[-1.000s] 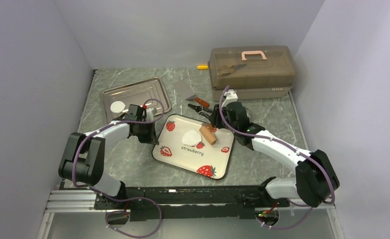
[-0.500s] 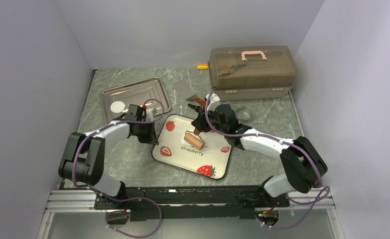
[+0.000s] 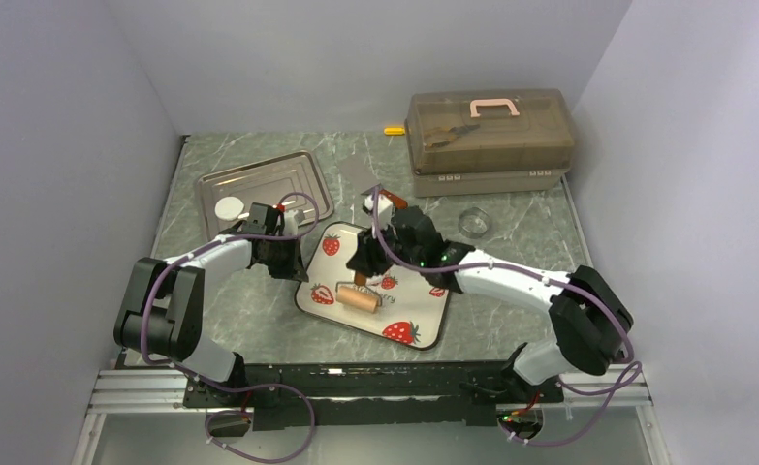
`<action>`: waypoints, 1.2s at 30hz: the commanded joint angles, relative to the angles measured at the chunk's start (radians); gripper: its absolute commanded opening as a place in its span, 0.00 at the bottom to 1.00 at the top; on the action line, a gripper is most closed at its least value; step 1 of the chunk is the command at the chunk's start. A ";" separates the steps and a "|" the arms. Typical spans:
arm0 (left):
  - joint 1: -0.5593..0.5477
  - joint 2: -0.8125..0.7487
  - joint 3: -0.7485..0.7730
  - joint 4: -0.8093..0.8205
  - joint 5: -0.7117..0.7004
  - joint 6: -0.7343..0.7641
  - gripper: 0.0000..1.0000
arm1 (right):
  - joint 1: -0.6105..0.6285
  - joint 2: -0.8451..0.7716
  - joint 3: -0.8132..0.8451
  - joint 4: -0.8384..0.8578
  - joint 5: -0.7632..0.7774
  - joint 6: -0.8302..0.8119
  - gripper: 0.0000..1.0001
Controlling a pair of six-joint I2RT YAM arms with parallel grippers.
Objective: Roll out the dumpling wrappers from the dough
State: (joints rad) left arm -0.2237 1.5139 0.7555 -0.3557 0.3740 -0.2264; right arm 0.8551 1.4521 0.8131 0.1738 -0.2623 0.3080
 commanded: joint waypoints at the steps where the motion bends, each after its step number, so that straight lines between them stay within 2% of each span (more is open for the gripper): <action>1: 0.012 -0.018 0.001 0.030 -0.038 0.000 0.00 | -0.073 0.009 0.229 -0.027 -0.082 -0.054 0.00; 4: 0.013 -0.019 0.001 0.029 -0.041 0.000 0.00 | -0.113 0.063 0.278 0.001 -0.055 -0.065 0.00; 10: 0.023 -0.034 -0.005 0.032 -0.043 0.000 0.00 | -0.131 0.215 0.284 -0.097 0.070 -0.086 0.00; 18: 0.031 -0.024 -0.002 0.029 -0.036 0.000 0.00 | -0.088 0.291 0.066 -0.084 0.155 -0.044 0.00; 28: 0.032 -0.015 0.001 0.029 -0.031 -0.001 0.00 | -0.060 0.276 -0.082 -0.027 0.163 0.052 0.00; 33: 0.032 -0.018 -0.002 0.029 -0.030 -0.001 0.00 | -0.046 0.274 -0.020 -0.053 0.134 0.033 0.00; 36: 0.033 -0.020 -0.002 0.029 -0.031 -0.001 0.00 | -0.037 0.248 0.082 -0.071 0.002 0.018 0.00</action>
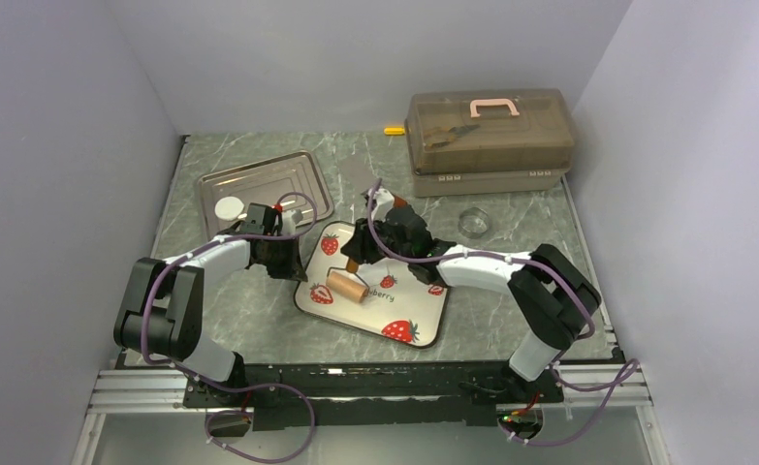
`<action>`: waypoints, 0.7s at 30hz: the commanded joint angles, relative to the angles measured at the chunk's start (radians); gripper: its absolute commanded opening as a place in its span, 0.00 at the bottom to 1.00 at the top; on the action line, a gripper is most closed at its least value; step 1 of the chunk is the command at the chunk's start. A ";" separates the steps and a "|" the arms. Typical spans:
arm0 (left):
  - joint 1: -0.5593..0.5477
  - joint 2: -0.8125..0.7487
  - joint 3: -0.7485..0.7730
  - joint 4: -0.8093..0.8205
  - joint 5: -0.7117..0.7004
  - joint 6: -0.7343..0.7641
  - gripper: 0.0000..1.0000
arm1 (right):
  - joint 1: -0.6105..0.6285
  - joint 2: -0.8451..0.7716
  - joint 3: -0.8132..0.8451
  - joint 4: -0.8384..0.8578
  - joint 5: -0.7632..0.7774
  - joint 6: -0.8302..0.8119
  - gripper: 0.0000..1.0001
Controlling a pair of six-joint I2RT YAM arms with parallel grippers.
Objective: Roll out the dumpling wrappers from the dough
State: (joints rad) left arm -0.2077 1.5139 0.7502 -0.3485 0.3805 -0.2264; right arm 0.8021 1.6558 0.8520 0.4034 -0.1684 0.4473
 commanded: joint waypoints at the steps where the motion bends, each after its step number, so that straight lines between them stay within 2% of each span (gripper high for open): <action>1: 0.016 -0.020 0.003 0.022 -0.038 -0.002 0.00 | 0.016 0.035 0.087 -0.305 -0.157 -0.108 0.00; 3: 0.016 -0.019 0.003 0.023 -0.038 -0.002 0.00 | 0.008 0.034 0.201 -0.291 -0.365 -0.050 0.00; 5: 0.016 -0.019 0.003 0.022 -0.038 -0.001 0.00 | -0.011 0.034 0.267 -0.214 -0.506 0.063 0.00; 7: 0.016 -0.018 0.002 0.023 -0.036 -0.001 0.00 | -0.033 0.018 0.299 -0.157 -0.550 0.142 0.00; 9: 0.016 -0.019 0.003 0.022 -0.038 -0.002 0.00 | -0.068 0.003 0.320 -0.192 -0.513 0.152 0.00; 15: 0.016 -0.019 0.003 0.021 -0.041 -0.002 0.00 | -0.159 0.004 0.324 -0.380 -0.312 0.041 0.00; 17: 0.016 -0.011 0.005 0.021 -0.038 -0.004 0.00 | -0.166 -0.007 0.279 -0.355 -0.197 0.001 0.00; 21: 0.016 0.004 0.007 0.020 -0.032 -0.006 0.00 | -0.169 -0.056 0.121 -0.124 -0.050 0.040 0.00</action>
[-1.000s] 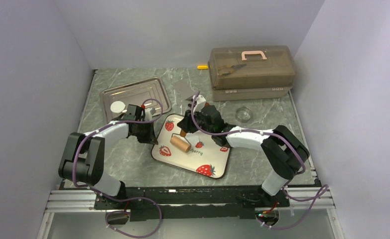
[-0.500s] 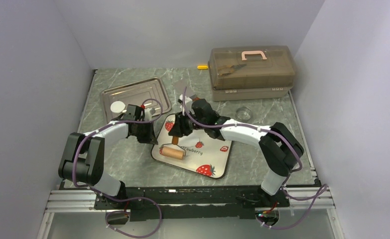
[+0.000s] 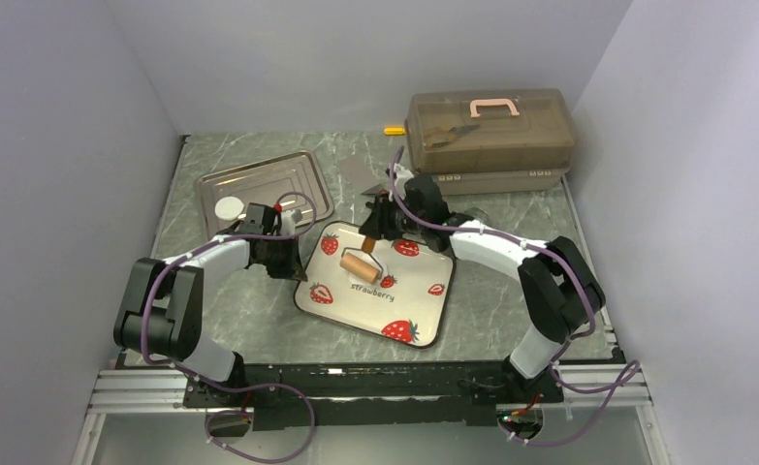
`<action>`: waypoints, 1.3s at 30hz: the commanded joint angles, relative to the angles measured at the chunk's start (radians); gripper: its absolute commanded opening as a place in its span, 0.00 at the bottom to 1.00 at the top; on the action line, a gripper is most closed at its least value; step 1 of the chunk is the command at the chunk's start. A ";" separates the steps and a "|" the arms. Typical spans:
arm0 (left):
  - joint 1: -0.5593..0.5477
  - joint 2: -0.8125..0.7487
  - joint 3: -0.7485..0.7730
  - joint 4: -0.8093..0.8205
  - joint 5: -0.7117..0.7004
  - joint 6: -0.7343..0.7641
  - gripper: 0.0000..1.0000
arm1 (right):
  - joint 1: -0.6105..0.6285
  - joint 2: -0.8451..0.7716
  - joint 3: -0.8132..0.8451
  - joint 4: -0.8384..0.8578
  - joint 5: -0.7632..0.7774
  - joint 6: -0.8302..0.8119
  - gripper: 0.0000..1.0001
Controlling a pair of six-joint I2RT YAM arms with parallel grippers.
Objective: Roll out the dumpling wrappers from the dough
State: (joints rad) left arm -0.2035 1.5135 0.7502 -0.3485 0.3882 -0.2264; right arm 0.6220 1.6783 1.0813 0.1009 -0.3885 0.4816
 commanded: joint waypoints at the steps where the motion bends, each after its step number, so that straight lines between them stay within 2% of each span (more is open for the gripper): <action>1: 0.013 0.006 0.007 0.020 -0.038 -0.006 0.00 | 0.012 -0.089 -0.135 0.226 0.198 0.010 0.00; 5: 0.012 0.012 0.009 0.019 -0.037 -0.008 0.00 | 0.012 -0.115 -0.228 0.327 0.294 0.009 0.00; 13: 0.012 0.012 0.008 0.019 -0.039 -0.009 0.00 | 0.071 -0.017 -0.345 0.075 0.397 -0.020 0.00; 19: 0.012 0.011 0.009 0.016 -0.041 -0.008 0.00 | 0.150 0.033 -0.468 0.097 0.445 0.034 0.00; 24: 0.012 0.020 0.014 0.011 -0.040 -0.008 0.00 | 0.171 -0.008 -0.471 0.060 0.443 0.011 0.00; 29: 0.012 0.019 0.012 0.014 -0.038 -0.009 0.00 | 0.219 -0.063 -0.349 0.015 0.323 -0.113 0.00; 36: 0.012 0.012 0.008 0.018 -0.038 -0.009 0.00 | 0.210 -0.124 -0.141 0.141 -0.095 -0.133 0.00; 39: 0.012 0.012 0.009 0.018 -0.037 -0.008 0.00 | 0.153 -0.160 -0.064 0.143 -0.183 -0.142 0.00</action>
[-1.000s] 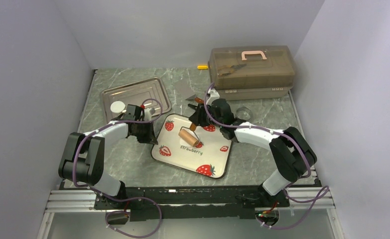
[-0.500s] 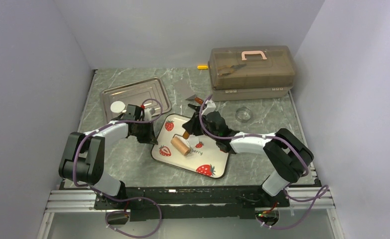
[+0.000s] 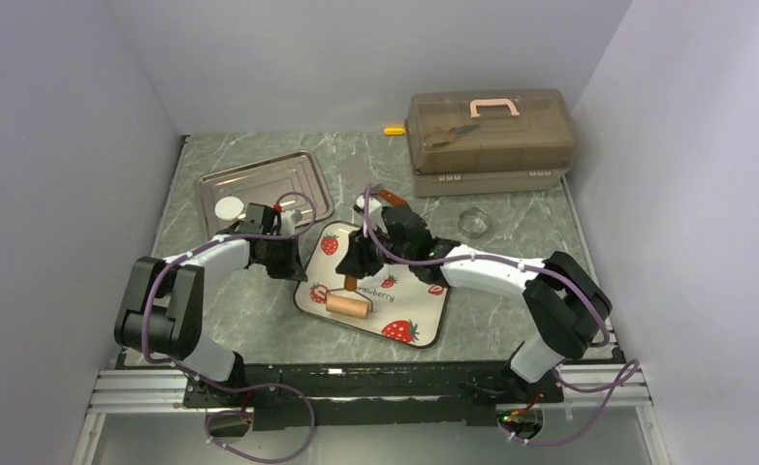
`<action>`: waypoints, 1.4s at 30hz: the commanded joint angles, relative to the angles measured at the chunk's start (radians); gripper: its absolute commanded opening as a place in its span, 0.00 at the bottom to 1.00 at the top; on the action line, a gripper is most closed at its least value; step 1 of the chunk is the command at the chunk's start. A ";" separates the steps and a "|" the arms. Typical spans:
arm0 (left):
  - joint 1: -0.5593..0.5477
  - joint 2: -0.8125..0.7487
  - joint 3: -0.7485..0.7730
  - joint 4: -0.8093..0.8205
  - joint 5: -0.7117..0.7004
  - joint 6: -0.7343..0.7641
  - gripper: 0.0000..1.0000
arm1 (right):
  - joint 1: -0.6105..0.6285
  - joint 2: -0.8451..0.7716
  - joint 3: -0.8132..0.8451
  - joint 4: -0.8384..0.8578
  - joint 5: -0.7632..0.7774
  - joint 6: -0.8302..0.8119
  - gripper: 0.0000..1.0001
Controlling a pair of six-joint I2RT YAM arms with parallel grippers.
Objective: Roll out the dumpling wrappers from the dough
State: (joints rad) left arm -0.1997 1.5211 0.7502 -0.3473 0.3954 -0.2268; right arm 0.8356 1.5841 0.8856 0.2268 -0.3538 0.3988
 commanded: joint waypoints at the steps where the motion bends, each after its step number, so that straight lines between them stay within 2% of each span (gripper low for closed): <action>1: 0.009 0.007 0.010 0.015 -0.046 -0.008 0.00 | -0.084 -0.074 0.147 0.001 -0.218 -0.073 0.00; 4: 0.008 0.008 0.014 0.013 -0.048 -0.008 0.00 | -0.172 -0.079 0.163 -0.052 -0.197 -0.135 0.00; 10: 0.008 0.004 0.012 0.015 -0.049 -0.008 0.00 | -0.312 0.010 0.132 -0.031 -0.207 -0.223 0.00; 13: 0.008 0.004 0.012 0.014 -0.049 -0.007 0.00 | -0.322 0.084 0.081 -0.006 -0.236 -0.239 0.00; 15: 0.008 0.003 0.012 0.014 -0.050 -0.008 0.00 | -0.319 0.105 0.012 0.002 -0.202 -0.229 0.00; 20: 0.009 0.014 0.015 0.012 -0.043 -0.007 0.00 | -0.305 0.062 -0.298 0.150 -0.134 -0.143 0.00; 25: 0.008 0.027 0.013 0.014 -0.036 -0.008 0.00 | -0.259 0.032 -0.403 0.165 -0.083 -0.115 0.00; 28: 0.008 0.022 0.012 0.016 -0.036 -0.009 0.00 | -0.204 -0.019 -0.402 0.102 -0.030 -0.110 0.00; 32: 0.008 0.025 0.013 0.015 -0.035 -0.009 0.00 | -0.109 -0.049 -0.319 -0.107 0.100 -0.141 0.00; 36: 0.008 0.023 0.012 0.015 -0.035 -0.009 0.00 | -0.086 -0.114 -0.321 -0.143 0.096 -0.125 0.00; 39: 0.008 0.023 0.012 0.015 -0.035 -0.009 0.00 | -0.064 -0.180 -0.246 -0.234 0.077 -0.151 0.00; 42: 0.009 0.027 0.015 0.014 -0.036 -0.008 0.00 | -0.057 -0.248 -0.152 -0.278 -0.014 -0.174 0.00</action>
State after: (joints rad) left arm -0.1959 1.5280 0.7506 -0.3466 0.4065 -0.2268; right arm 0.7624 1.3853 0.6651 0.2569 -0.3111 0.3199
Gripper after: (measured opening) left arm 0.032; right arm 0.355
